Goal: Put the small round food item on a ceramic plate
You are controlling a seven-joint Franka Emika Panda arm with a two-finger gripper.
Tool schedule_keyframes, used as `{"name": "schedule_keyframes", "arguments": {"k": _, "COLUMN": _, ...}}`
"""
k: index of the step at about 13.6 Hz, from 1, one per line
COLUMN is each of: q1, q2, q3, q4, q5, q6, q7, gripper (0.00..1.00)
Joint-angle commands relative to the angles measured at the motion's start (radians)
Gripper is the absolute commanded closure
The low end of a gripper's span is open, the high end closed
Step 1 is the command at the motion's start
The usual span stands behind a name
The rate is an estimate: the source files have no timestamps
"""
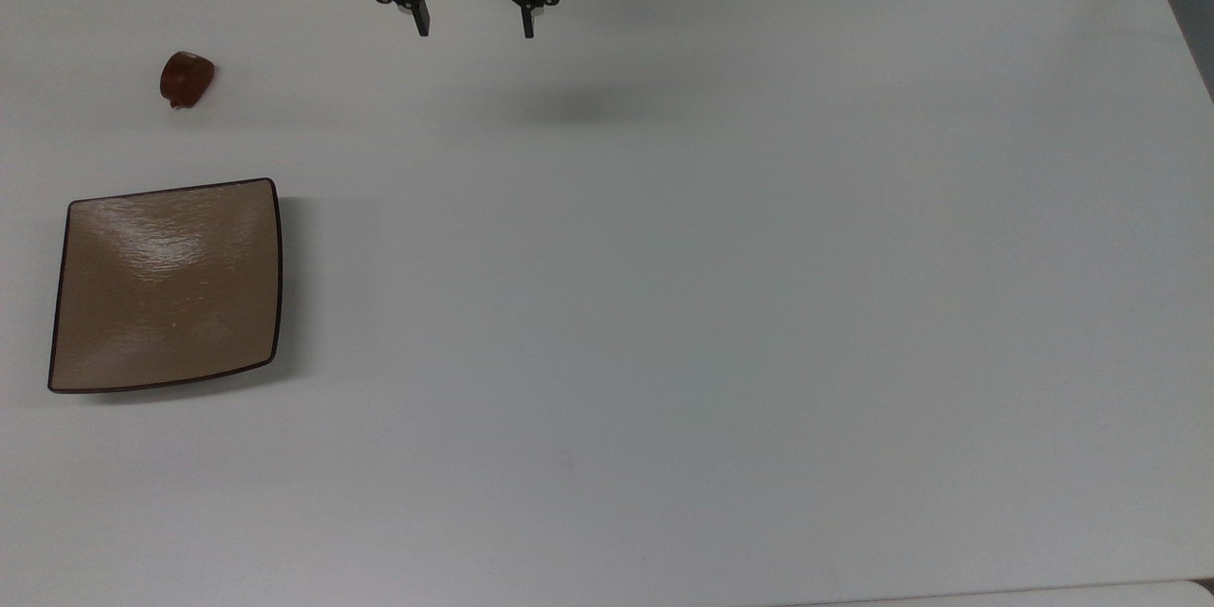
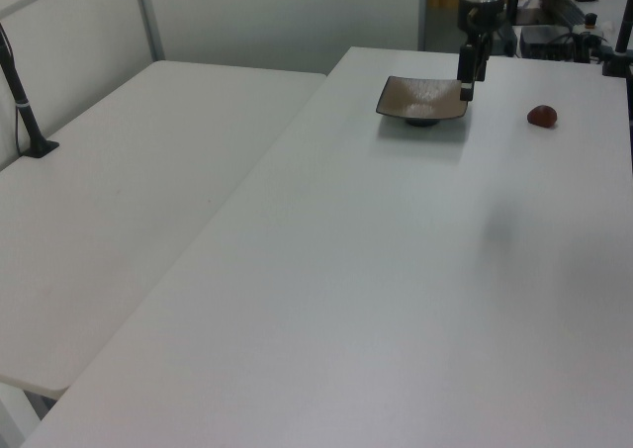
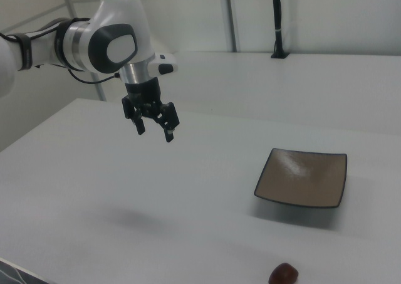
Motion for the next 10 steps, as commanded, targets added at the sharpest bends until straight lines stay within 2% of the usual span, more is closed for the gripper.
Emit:
{"name": "schedule_keyframes", "arguments": {"k": 1, "q1": 0.018, "q2": -0.014, "q3": -0.018, "q4": -0.003, "q5": -0.018, "q6": 0.022, "q7": 0.007, "gripper": 0.0}}
{"name": "schedule_keyframes", "arguments": {"k": 10, "q1": 0.026, "q2": -0.023, "q3": -0.018, "q4": 0.002, "q5": -0.019, "q6": 0.012, "q7": 0.009, "gripper": 0.0}}
